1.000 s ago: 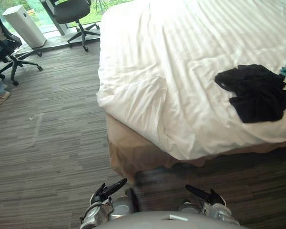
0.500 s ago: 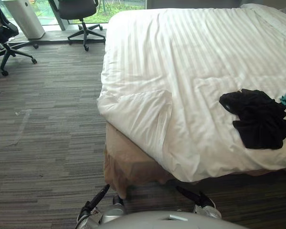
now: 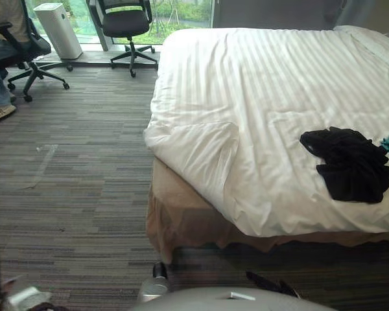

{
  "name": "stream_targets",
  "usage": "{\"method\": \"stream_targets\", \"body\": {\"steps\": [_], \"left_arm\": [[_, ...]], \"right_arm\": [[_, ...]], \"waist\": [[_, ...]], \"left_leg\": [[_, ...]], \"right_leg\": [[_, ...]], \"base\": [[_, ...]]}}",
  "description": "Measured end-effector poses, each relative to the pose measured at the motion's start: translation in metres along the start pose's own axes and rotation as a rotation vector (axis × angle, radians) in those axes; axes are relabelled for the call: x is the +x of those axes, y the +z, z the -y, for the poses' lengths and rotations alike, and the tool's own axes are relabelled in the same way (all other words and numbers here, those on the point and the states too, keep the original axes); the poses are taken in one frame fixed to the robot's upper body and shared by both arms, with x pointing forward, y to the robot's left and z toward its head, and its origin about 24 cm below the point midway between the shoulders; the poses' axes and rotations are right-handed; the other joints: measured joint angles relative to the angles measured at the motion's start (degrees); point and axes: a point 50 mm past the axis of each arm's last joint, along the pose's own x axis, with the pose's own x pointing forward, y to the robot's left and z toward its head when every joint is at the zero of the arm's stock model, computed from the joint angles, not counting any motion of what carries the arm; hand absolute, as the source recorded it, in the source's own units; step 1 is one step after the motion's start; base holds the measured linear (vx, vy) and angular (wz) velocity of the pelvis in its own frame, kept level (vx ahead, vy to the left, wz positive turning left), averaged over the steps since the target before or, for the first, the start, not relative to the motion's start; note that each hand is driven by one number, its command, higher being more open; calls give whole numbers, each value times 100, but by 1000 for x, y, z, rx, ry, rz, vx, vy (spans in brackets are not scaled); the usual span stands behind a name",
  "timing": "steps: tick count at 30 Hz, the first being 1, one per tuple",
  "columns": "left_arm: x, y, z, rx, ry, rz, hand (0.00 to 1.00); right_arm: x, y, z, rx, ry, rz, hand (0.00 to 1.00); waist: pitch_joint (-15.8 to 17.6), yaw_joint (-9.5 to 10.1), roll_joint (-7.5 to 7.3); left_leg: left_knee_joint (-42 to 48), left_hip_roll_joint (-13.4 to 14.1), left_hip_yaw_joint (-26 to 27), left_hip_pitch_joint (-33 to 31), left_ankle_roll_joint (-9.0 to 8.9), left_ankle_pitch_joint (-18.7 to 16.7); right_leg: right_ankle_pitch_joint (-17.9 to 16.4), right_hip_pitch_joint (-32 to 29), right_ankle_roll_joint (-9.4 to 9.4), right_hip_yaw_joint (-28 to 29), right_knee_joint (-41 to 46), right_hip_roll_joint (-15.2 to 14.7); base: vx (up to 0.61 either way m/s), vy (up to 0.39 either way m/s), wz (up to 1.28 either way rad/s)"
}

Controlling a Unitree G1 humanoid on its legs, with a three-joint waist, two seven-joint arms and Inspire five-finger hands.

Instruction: Tidy up the quilt and then pick up the clothes from the bed and put them into the laundry hamper

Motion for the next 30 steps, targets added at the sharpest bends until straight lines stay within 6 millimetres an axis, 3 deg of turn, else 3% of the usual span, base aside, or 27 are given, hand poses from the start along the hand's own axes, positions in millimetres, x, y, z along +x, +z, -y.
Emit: {"method": "stream_targets", "body": {"steps": [1, 2, 3, 4, 5, 6, 7, 8, 10, 12, 13, 17, 19, 23, 30], "left_arm": [[3, 10, 11, -7, -14, 29, 100], [8, 31, 37, -3, -69, 86, 100], [9, 46, 51, 2, -107, 127, 100], [6, 74, 80, 38, -205, 225, 100], [-12, 97, 118, 124, -356, 368, 100], [-26, 95, 137, 250, -420, 458, 100], [-75, 82, 175, 435, -632, 658, 100], [-92, 74, 179, 423, -733, 673, 100], [-146, 27, 166, 396, -981, 650, 100], [-166, -6, 156, 406, -1034, 565, 100], [-171, -22, 154, 442, -1041, 526, 100], [-186, -47, 155, 550, -1118, 496, 100], [-192, -52, 157, 586, -1162, 514, 100], [-213, -69, 160, 739, -1308, 589, 100], [-245, -113, 157, 1059, -1662, 693, 100]], "right_arm": [[-1, -4, 2, 3, -6, -10, 100], [-2, -12, 6, 7, -11, -30, 100], [-3, -15, 5, 11, -8, -37, 100], [-4, -18, 4, 14, 4, -45, 100], [-5, -22, 3, 20, 13, -57, 100], [-5, -25, 2, 22, 15, -66, 100], [-6, -29, 4, 11, 9, -86, 100], [-5, -26, 4, 3, 8, -77, 100], [-1, -8, 3, -4, 14, -25, 100], [2, 7, 1, -20, 25, 23, 100], [2, 16, -4, -36, 41, 53, 100], [2, 21, -5, -60, 52, 77, 100], [1, 15, -2, -67, 44, 61, 100], [-2, -6, 8, -94, 21, -1, 100], [-1, 2, 4, -123, 29, 32, 100]], "waist": [[-13, 49, -1], [-81, 152, -43], [-120, 172, -87], [-177, 200, -173], [-266, 275, -273], [-289, 337, -306], [-376, 472, -306], [-390, 461, -275], [-512, 365, -126], [-547, 273, 12], [-524, 220, 68], [-520, 29, 95], [-518, -84, 91], [-517, -98, 92], [-529, -325, 72]], "left_leg": [[0, -12, 0, -5, -26, 19], [2, -23, 0, -26, 8, 39], [3, -25, 0, -47, 9, 39], [2, -25, -6, -95, 9, 40], [1, -27, -19, -174, 11, 23], [1, -31, -31, -205, 12, 20], [4, -82, -132, -324, 40, 62], [4, -112, -167, -342, 55, 100], [14, -128, -124, -313, 100, 155], [5, -117, 17, -227, 93, 164], [1, -60, 108, -129, 91, 162], [-1, 156, 292, 53, 33, 122], [-1, 207, 293, 61, 12, 97], [0, 272, 379, 73, -44, 54], [3, 266, 664, 234, -141, -37]], "right_leg": [[9, 2, 5, 5, -3, -6], [34, 2, 14, 7, -22, -8], [69, -1, 30, 14, -39, -3], [100, -29, 78, 13, -66, 9], [83, -110, 51, -4, -76, 4], [52, -125, -3, -6, -71, 5], [74, -189, -4, 40, -20, -24], [90, -190, -18, 96, -1, -44], [188, -204, -45, 333, 35, -96], [206, -224, -43, 504, 29, -89], [206, -198, -43, 600, -5, -53], [181, -183, -77, 802, -80, 98], [157, -187, -107, 817, -85, 133], [157, -187, -110, 904, -170, 198], [194, -194, -59, 1188, -202, 202]], "base": [[36, 6, 3], [61, -3, 1], [85, -21, 2], [91, -34, 6], [73, -32, 8], [56, -13, 29], [43, 7, 35], [35, 41, 41], [5, 59, 3], [-43, 22, -44], [-69, -14, -57], [-118, -59, -41], [-94, -37, -10], [-9, -15, -9], [66, -11, -21]]}}
